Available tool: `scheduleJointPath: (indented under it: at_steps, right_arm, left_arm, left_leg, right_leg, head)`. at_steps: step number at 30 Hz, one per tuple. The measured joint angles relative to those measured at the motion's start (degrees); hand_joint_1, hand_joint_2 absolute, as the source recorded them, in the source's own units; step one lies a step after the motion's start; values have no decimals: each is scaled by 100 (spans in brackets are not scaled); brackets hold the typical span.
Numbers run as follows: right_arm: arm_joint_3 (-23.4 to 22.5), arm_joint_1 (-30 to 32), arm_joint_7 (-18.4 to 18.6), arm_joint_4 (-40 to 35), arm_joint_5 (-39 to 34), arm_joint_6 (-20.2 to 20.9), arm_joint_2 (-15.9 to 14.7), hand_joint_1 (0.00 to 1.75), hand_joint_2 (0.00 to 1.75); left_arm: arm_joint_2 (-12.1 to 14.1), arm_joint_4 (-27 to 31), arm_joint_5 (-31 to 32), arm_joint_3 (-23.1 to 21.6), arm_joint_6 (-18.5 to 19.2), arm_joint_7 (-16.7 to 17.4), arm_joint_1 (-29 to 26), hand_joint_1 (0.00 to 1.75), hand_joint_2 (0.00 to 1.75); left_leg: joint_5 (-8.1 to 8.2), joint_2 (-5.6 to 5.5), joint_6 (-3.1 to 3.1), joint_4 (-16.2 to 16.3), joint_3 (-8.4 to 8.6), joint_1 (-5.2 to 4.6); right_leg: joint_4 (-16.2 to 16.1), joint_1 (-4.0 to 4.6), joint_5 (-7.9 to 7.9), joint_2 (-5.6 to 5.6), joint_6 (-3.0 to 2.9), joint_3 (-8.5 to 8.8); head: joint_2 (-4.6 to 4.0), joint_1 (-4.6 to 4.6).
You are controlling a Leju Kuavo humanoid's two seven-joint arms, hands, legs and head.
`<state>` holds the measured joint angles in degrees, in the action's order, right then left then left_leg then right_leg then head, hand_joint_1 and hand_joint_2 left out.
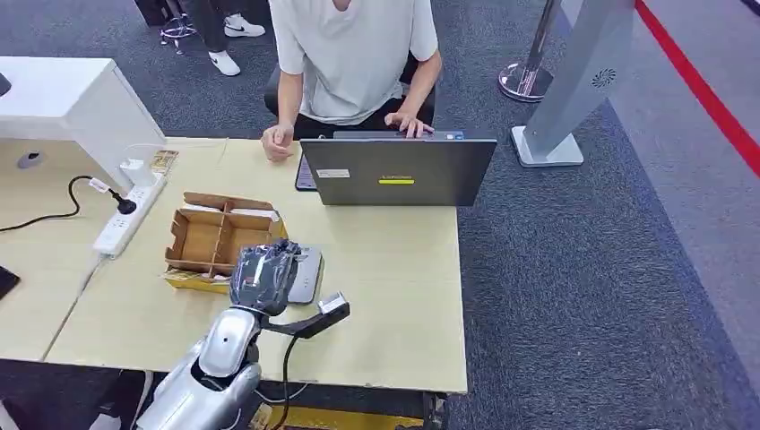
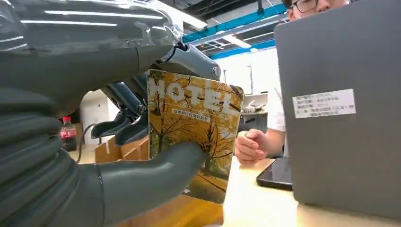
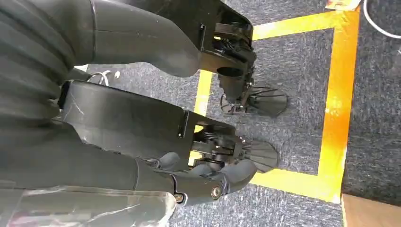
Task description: Pass the card to the sensor for recognition and then transmit it.
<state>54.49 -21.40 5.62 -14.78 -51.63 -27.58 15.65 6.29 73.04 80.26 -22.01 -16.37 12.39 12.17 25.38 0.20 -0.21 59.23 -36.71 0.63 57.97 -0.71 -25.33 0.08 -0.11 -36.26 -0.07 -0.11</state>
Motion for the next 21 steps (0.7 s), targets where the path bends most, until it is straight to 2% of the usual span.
scheduleJointPath:
  at_steps: [2, 5, 13, 21]
  right_arm:
    - [0, -2, 48, -7, 41, 7, 0, 0, 175]
    - [0, -3, 103, -17, 81, -2, 0, 0, 175]
    - [0, -3, 103, -20, 96, -66, 0, 0, 175]
    - [0, -2, 114, -20, 133, 9, 0, 0, 175]
  left_arm:
    - [-124, -272, 17, 0, -11, 2, 192, 175, 175]
    - [-505, -1066, 85, 0, -68, 9, 542, 175, 175]
    - [-629, -1280, 92, 0, -44, 9, 543, 175, 175]
    - [-682, -1536, -2, 0, 534, 346, 566, 175, 175]
  left_leg:
    - [0, -2, 0, 0, 0, 0]
    - [1, -1, 1, 0, 0, 0]
    - [1, -1, 1, 0, 0, 0]
    - [1, -2, 1, 0, 0, 0]
  right_leg:
    - [0, 0, 0, -2, 0, 2]
    - [0, 0, -1, -1, 0, 2]
    - [0, 0, -2, -1, 1, 2]
    - [0, 0, -2, -2, 1, 3]
  head:
    - [0, -2]
    - [0, -2]
    - [0, 0]
    - [0, 0]
